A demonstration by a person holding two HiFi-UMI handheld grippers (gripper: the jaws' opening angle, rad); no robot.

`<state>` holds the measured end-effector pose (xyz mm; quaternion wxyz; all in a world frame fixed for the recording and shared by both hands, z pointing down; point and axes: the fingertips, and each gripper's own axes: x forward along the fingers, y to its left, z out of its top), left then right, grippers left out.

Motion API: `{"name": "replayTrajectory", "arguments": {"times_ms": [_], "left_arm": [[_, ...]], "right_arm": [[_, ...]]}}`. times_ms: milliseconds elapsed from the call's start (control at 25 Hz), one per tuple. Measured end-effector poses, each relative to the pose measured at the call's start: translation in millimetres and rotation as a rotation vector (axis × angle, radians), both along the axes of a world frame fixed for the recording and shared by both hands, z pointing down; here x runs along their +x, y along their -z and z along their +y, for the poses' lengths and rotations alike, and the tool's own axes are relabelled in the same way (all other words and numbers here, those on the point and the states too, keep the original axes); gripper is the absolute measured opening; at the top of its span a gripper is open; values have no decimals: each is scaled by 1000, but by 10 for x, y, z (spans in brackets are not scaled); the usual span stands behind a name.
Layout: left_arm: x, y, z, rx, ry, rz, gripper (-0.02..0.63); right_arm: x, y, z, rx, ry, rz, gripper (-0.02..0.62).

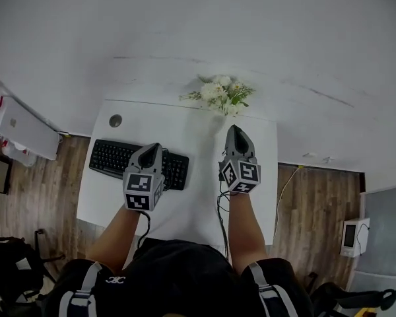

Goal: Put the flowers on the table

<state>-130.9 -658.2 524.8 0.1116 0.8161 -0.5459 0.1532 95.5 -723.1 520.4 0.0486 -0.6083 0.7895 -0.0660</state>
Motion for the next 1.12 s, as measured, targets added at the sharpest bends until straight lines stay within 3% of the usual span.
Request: {"name": "replayTrajectory", "arguments": {"times_ms": [160, 360, 640, 1120], "left_arm": [[110, 258, 274, 48, 5, 45, 2], [370, 500, 617, 106, -24, 61, 1], [719, 588, 972, 127, -94, 55, 2], [763, 617, 1016, 126, -135, 47, 2]], "right_arm": [[-38, 408, 568, 33, 21, 32, 2], [-72, 802, 1177, 75, 63, 198, 2], [90, 786, 1705, 22, 18, 107, 2], [125, 808, 1670, 12, -29, 90, 0]]}}
